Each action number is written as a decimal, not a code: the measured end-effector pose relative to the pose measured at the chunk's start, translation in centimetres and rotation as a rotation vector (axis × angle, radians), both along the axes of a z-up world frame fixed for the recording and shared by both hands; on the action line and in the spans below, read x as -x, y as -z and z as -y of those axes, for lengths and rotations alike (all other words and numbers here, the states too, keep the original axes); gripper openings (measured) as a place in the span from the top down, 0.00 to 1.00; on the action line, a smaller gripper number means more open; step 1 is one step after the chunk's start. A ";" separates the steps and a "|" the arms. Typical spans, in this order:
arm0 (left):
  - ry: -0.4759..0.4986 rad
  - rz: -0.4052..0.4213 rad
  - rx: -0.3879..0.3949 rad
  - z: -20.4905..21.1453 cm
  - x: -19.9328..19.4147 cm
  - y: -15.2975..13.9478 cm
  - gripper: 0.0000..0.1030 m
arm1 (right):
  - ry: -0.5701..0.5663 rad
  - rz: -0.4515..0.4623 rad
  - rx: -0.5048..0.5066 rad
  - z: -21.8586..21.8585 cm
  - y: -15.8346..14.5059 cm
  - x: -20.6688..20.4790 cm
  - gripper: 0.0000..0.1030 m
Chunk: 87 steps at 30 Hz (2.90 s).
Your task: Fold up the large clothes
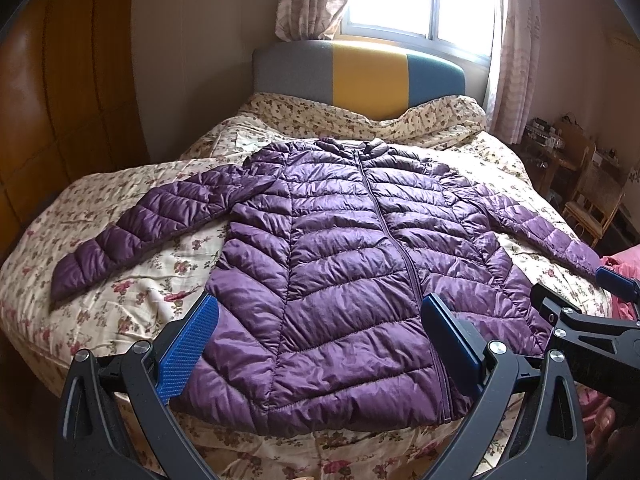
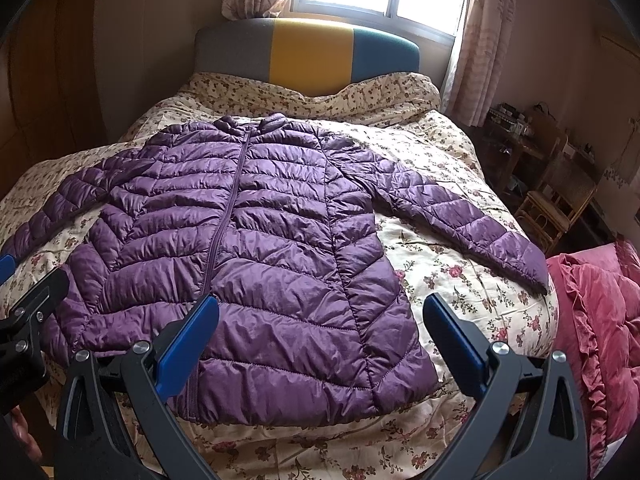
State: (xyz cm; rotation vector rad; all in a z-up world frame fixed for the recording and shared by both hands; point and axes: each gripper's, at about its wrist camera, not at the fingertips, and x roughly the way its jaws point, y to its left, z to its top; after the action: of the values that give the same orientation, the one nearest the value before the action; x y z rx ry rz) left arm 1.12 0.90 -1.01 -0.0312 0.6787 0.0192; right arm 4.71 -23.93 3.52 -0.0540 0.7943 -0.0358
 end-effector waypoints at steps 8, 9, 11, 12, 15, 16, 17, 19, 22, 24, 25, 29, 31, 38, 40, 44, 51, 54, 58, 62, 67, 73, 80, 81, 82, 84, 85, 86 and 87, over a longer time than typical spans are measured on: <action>0.002 -0.012 -0.007 0.3 -1.6 0.2 0.03 | 0.008 -0.020 -0.003 0.2 0.4 -1.5 0.02; 0.006 -0.013 -0.007 0.4 -1.9 0.2 0.03 | 0.009 -0.024 -0.005 0.2 0.4 -1.7 0.02; 0.012 -0.019 -0.001 0.4 -2.6 0.4 0.03 | 0.014 -0.035 -0.009 0.5 0.7 -2.3 0.02; 0.017 -0.024 0.005 0.4 -3.0 0.5 0.03 | 0.017 -0.039 -0.008 0.6 0.9 -2.6 0.02; 0.027 -0.038 0.009 0.5 -4.3 1.0 0.03 | 0.031 -0.050 -0.003 1.2 1.4 -3.7 0.02; 0.032 -0.042 0.008 0.6 -4.7 1.1 0.03 | 0.036 -0.054 -0.001 1.5 1.6 -4.1 0.02; 0.039 -0.042 0.008 0.7 -5.1 1.2 0.03 | 0.044 -0.060 0.000 1.8 1.9 -4.6 0.02; 0.050 -0.052 0.001 0.9 -6.2 1.6 0.03 | 0.064 -0.070 0.004 2.7 2.6 -5.6 0.02; 0.068 -0.068 -0.006 1.1 -8.3 2.4 0.03 | 0.109 -0.091 0.009 4.7 3.7 -7.4 0.02; 0.073 -0.086 -0.010 1.2 -9.8 2.9 0.03 | 0.151 -0.115 -0.007 6.8 4.6 -8.7 0.02; 0.078 -0.096 -0.004 1.2 -10.8 3.3 0.03 | 0.186 -0.125 -0.020 8.4 5.2 -9.5 0.03; 0.081 -0.130 -0.013 1.2 -14.2 4.8 0.03 | 0.340 -0.162 -0.023 15.3 7.0 -12.1 0.11; 0.082 -0.140 -0.024 1.2 -15.8 5.5 0.03 | 0.421 -0.183 -0.026 18.8 7.7 -13.0 0.15; 0.072 -0.179 -0.049 1.0 -20.7 7.3 0.03 | 0.667 -0.224 -0.018 29.4 8.6 -14.0 0.19; 0.070 -0.183 -0.050 0.9 -21.9 7.5 0.03 | 0.727 -0.234 -0.014 32.0 8.6 -13.7 0.21; 0.064 -0.171 -0.059 0.6 -23.7 7.8 0.03 | 0.833 -0.250 -0.035 36.2 9.1 -13.6 0.22; 0.019 -0.185 -0.004 -1.2 -27.5 8.9 0.03 | 0.916 -0.311 -0.173 39.8 12.2 -14.1 0.26; 0.000 -0.201 0.001 -1.8 -29.1 9.5 0.03 | 0.904 -0.285 -0.193 39.3 12.2 -14.7 0.51; -0.018 -0.224 -0.001 -2.7 -30.6 10.2 0.03 | 0.844 -0.274 -0.171 38.1 11.5 -16.4 0.87; -0.047 -0.238 0.023 -4.1 -31.9 10.7 0.03 | 0.809 -0.241 -0.136 36.9 10.5 -18.1 0.89; -0.060 -0.251 0.036 -4.5 -32.1 11.6 0.03 | 0.729 -0.176 -0.070 34.4 8.4 -21.3 0.89; -0.056 -0.271 0.048 -4.7 -32.5 12.0 0.03 | 0.542 -0.109 0.037 27.3 6.0 -26.4 0.90; -0.053 -0.266 0.063 -5.1 -32.3 12.0 0.03 | 0.288 -0.069 0.181 16.4 5.3 -31.7 0.91; -0.053 -0.265 0.062 -5.1 -32.3 12.1 0.03 | 0.261 -0.064 0.190 15.3 5.4 -32.1 0.91; -0.053 -0.264 0.063 -5.0 -32.3 12.1 0.03 | 0.225 -0.056 0.201 13.6 5.3 -32.7 0.91; -0.050 -0.257 0.080 -5.3 -32.1 12.0 0.03 | 0.162 -0.046 0.208 10.3 5.2 -33.8 0.91; -0.049 -0.254 0.091 -5.4 -32.1 11.9 0.03 | 0.136 -0.041 0.207 9.0 5.2 -34.2 0.91; -0.047 -0.249 0.106 -5.6 -32.1 11.9 0.03 | 0.101 -0.036 0.208 7.3 5.2 -34.7 0.91; -0.045 -0.243 0.123 -5.8 -32.0 11.8 0.03 | 0.075 -0.033 0.208 6.0 5.3 -35.0 0.91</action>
State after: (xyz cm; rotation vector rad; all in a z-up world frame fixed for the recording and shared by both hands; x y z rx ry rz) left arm 33.09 6.67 -12.79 -0.1644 0.9213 0.0253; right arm 39.69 -29.92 -1.75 -0.2221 0.8233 -0.1891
